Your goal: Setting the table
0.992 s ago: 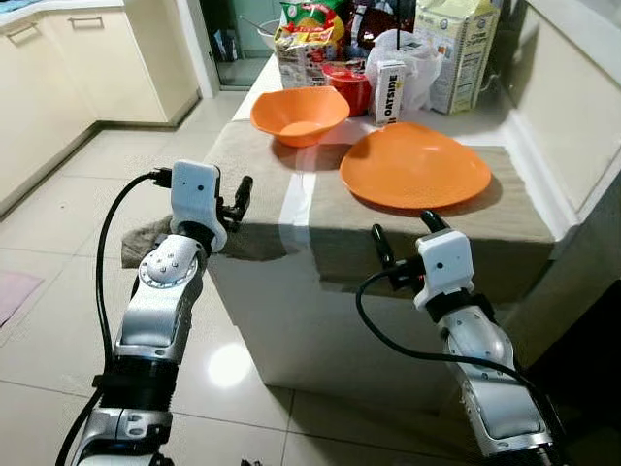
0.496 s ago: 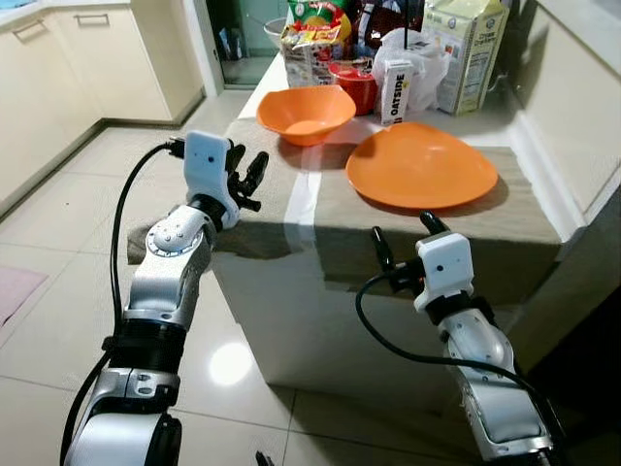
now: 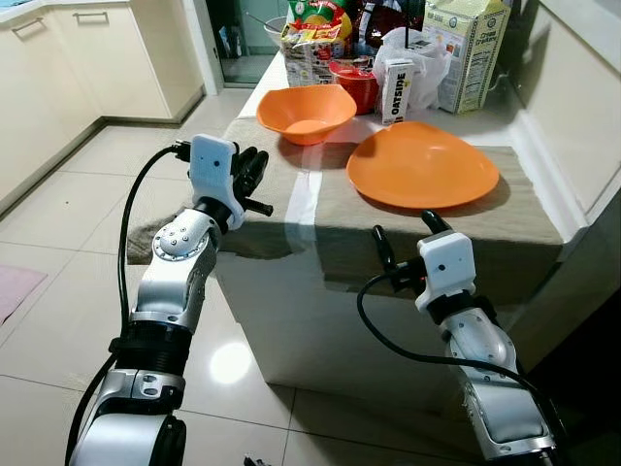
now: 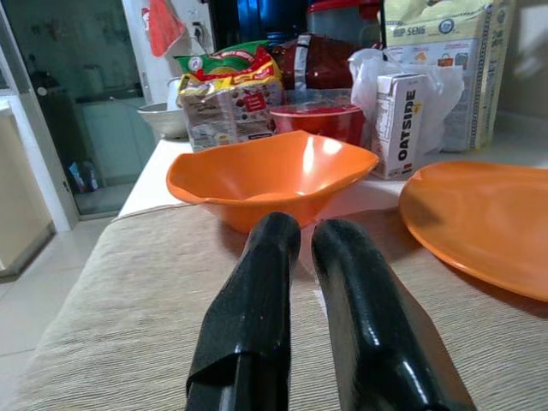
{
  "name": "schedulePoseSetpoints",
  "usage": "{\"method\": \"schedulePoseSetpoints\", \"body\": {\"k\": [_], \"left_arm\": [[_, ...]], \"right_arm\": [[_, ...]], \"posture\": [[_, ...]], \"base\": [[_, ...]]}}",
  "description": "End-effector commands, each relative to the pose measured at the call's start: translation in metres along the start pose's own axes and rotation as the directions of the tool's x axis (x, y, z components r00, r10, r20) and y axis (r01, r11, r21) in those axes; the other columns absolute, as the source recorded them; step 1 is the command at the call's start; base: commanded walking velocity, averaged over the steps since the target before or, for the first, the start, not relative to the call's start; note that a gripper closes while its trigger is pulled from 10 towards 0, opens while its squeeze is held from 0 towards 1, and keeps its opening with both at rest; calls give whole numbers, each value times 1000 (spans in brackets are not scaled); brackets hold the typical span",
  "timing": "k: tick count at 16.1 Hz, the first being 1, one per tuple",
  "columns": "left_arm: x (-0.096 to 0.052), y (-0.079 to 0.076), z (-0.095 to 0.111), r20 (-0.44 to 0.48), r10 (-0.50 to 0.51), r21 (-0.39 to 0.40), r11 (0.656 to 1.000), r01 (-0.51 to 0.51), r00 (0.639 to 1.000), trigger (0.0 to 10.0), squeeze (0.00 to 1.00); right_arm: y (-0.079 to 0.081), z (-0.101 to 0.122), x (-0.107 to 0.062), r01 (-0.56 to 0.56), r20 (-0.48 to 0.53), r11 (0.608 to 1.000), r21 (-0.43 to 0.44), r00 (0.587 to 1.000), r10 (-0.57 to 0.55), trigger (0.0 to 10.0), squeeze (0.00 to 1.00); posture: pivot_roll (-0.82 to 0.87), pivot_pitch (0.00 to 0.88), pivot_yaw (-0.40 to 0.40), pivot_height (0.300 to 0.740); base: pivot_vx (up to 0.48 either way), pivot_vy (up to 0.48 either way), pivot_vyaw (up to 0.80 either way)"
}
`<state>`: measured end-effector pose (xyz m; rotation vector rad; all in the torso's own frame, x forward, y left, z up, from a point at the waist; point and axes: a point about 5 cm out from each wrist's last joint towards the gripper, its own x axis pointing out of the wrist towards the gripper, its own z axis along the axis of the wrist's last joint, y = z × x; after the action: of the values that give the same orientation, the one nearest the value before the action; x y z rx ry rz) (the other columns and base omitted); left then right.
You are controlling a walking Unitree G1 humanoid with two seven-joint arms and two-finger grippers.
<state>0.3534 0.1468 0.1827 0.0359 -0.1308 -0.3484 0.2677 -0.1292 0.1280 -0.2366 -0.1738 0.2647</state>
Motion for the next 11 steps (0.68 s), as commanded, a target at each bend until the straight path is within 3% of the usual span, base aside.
{"method": "schedulePoseSetpoints", "body": {"k": [1, 2, 6, 9, 11], "left_arm": [[-1, 4, 0, 9, 17, -15, 1000, -17, 1000, 0, 0], [0, 5, 1, 12, 19, -12, 1000, -19, 1000, 0, 0], [7, 7, 0, 11, 16, -4, 1000, -16, 1000, 0, 0], [13, 8, 0, 1, 9, 12, 1000, -9, 1000, 0, 0], [21, 11, 3, -3, 18, 30, 999, -18, 1000, 0, 0]], "right_arm": [[-2, 6, 1, 0, 17, 1000, -1, 1000, 0, 10000, 0], [-3, 7, 0, 1, 19, 1000, 1, 1000, -1, 10000, 0], [-4, 7, -9, -43, 7, 999, 20, 999, 43, 10000, 0], [-4, 9, -11, -78, 7, 996, 37, 997, 78, 10000, 0], [0, 16, -17, -165, 11, 985, 60, 986, 164, 10000, 0]], "posture": [[-177, 0, 102, 740], [-177, 0, 102, 740], [-187, 0, 106, 740], [-195, 0, 107, 740], [-202, 0, 110, 740]], "base": [[0, 0, 0], [0, 0, 0], [0, -480, 0], [0, 0, 0], [0, -227, 0]]}}
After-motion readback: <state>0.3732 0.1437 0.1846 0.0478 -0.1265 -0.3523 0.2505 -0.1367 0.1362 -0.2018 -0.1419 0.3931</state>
